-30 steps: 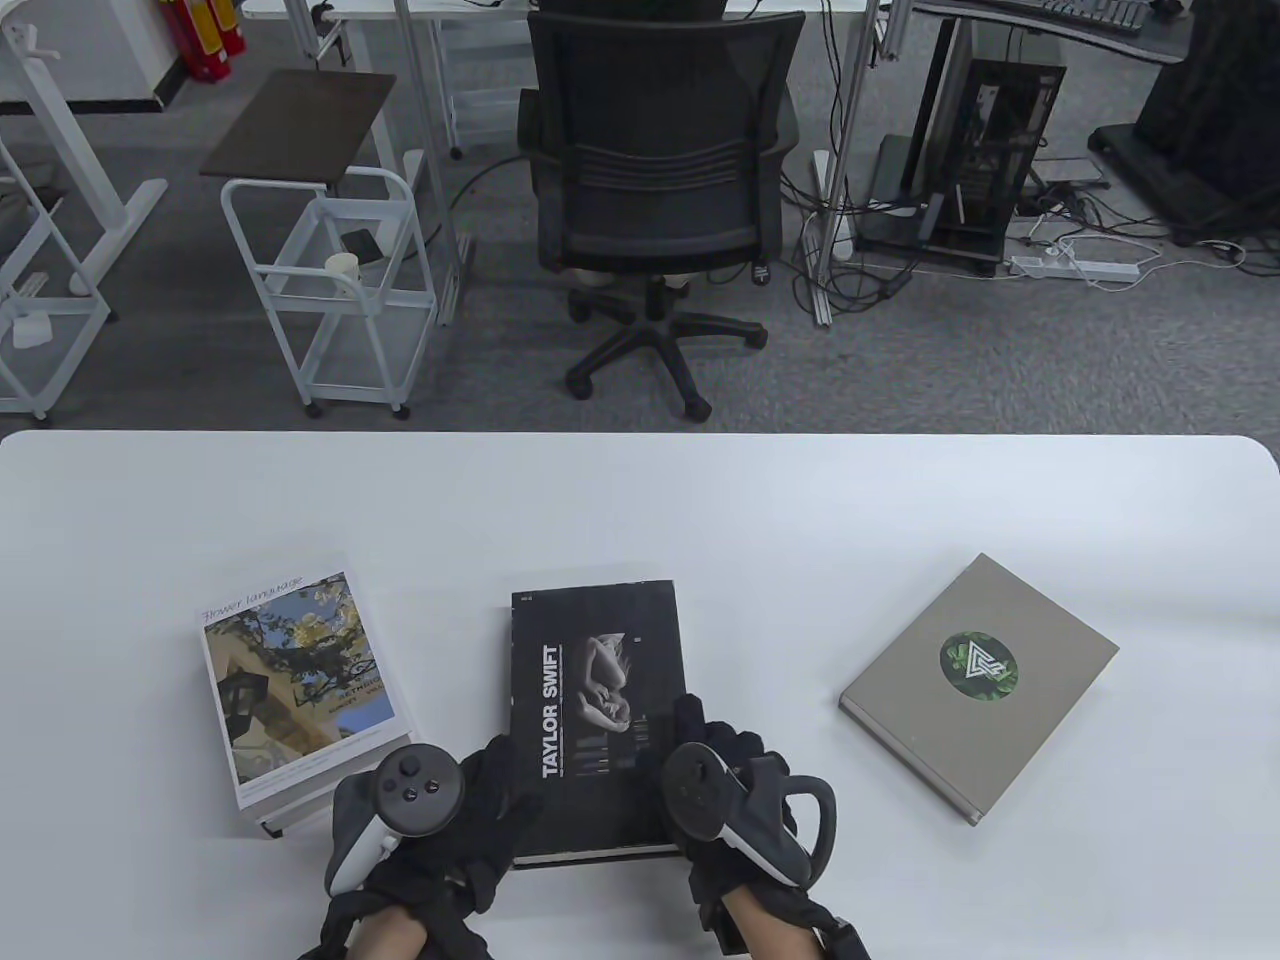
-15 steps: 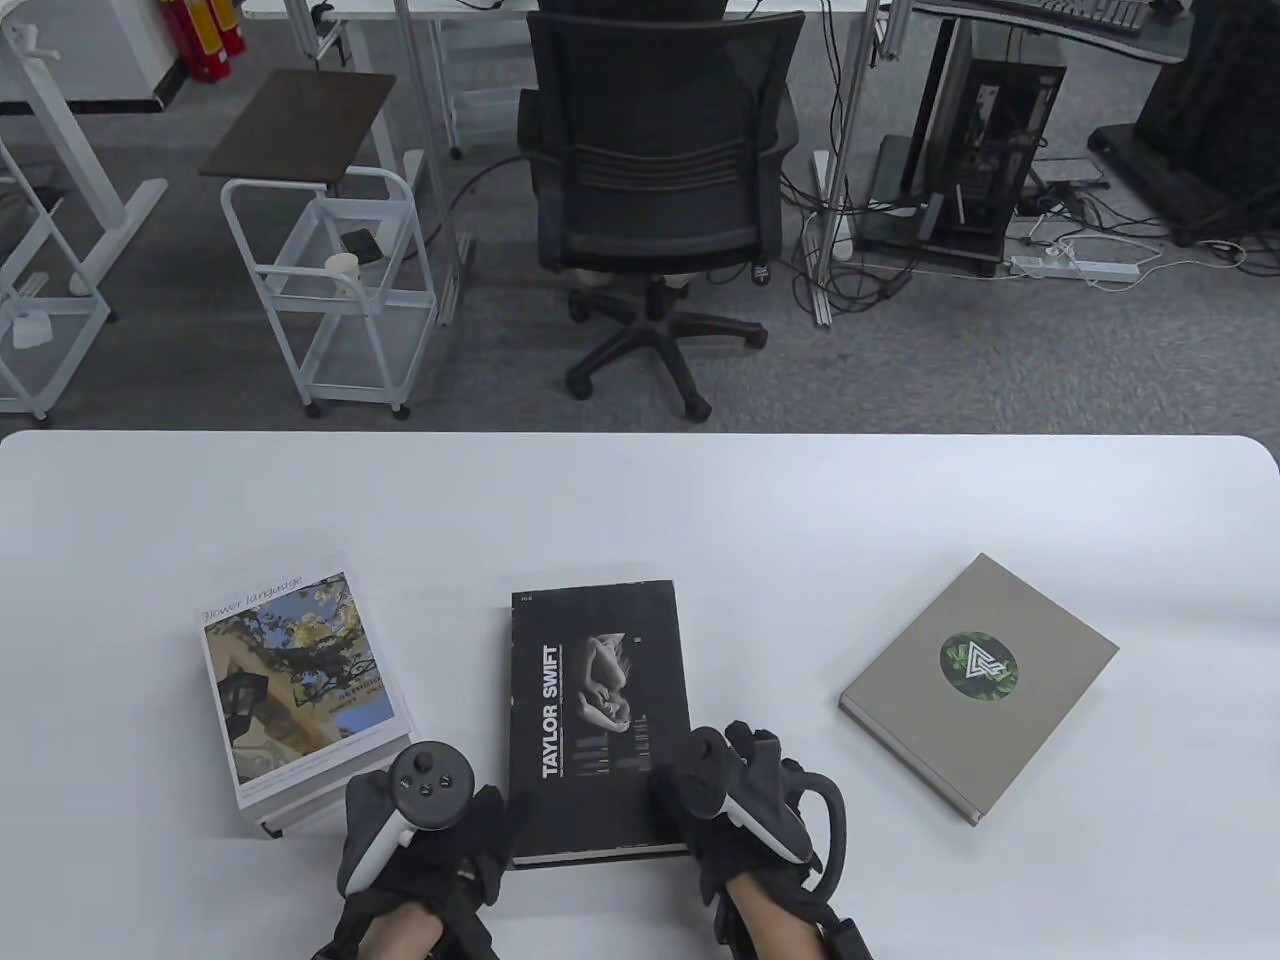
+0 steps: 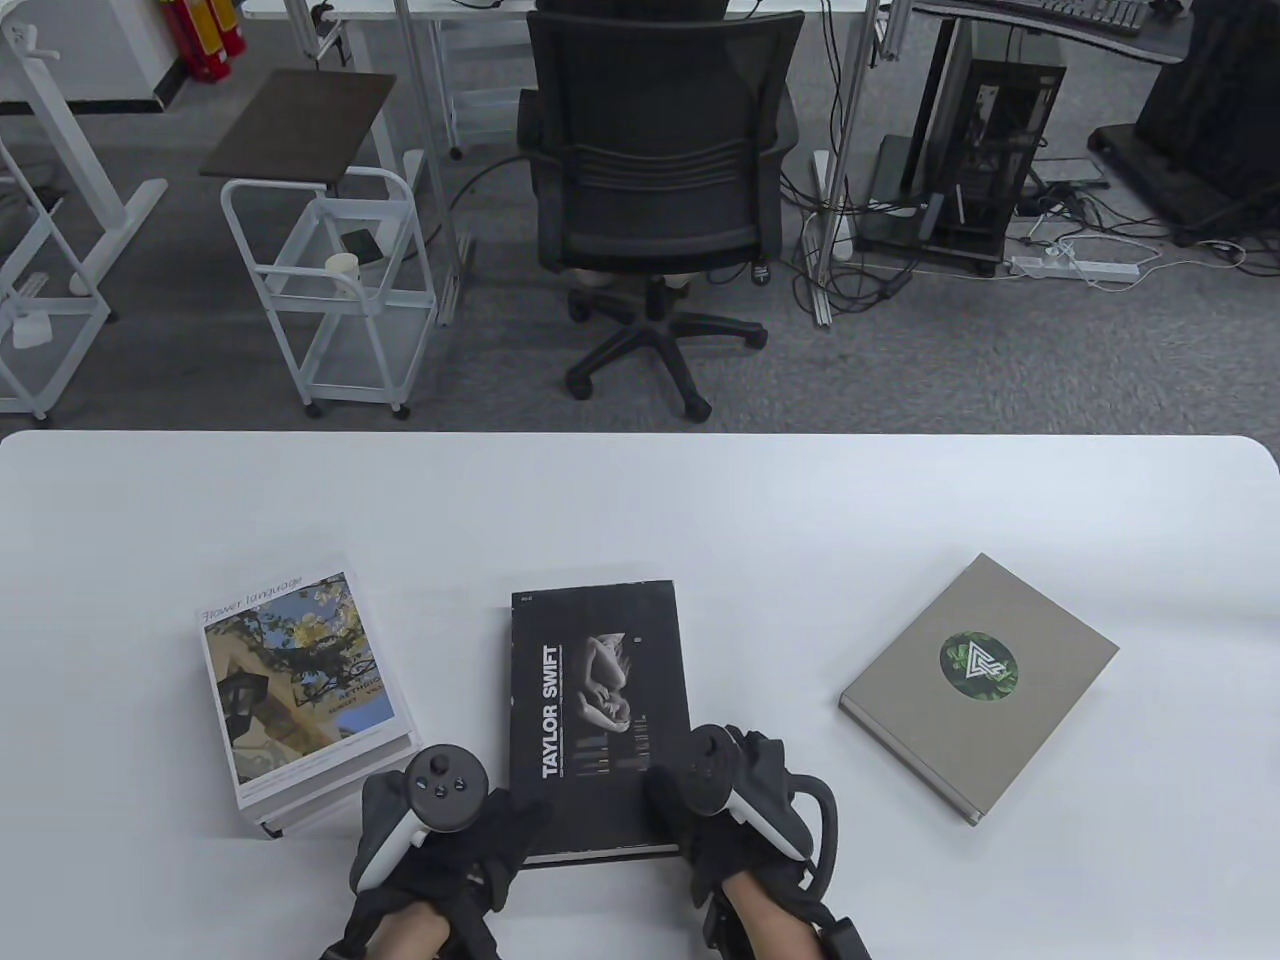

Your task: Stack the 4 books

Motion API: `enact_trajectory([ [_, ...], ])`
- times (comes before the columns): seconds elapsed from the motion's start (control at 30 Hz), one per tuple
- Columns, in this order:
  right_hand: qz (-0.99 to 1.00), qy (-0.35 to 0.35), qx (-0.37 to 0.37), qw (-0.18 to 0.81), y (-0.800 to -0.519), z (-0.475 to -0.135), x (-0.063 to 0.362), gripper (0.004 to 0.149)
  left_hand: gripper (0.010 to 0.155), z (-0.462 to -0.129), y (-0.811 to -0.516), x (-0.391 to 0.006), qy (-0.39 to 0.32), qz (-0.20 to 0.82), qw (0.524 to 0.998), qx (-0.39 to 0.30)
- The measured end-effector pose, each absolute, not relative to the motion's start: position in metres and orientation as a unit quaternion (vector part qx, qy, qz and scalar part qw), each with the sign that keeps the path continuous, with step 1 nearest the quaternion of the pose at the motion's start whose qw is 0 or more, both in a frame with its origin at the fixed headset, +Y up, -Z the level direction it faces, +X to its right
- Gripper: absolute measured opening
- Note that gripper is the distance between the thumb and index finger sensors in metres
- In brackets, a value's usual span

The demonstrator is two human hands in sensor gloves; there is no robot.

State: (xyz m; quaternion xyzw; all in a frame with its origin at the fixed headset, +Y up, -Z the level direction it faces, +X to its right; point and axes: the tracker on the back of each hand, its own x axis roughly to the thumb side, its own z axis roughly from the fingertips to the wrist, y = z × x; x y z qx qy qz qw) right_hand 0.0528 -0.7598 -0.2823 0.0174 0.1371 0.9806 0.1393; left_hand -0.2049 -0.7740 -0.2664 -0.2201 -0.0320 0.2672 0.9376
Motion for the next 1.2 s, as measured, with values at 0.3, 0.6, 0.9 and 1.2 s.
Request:
enact_trajectory([
  [0.3,0.975,0.144,0.023,0.166,-0.761,-0.283,0.053,0.079,0.072,-0.265,-0.767,-0.21,-0.047,0.302,0.935,-0.182],
  [0.6,0.972,0.147,0.011,0.182,-0.762,-0.285,0.058,0.077,0.077,-0.263,-0.76,-0.208,-0.054,0.334,0.93,-0.147],
  [0.9,0.972,0.151,0.012,0.182,-0.762,-0.285,0.058,0.076,0.083,-0.264,-0.768,-0.211,-0.037,0.419,0.888,-0.184],
  [1.2,0.974,0.149,0.012,0.168,-0.761,-0.285,0.057,0.076,0.079,-0.262,-0.77,-0.208,-0.016,0.433,0.88,-0.192],
])
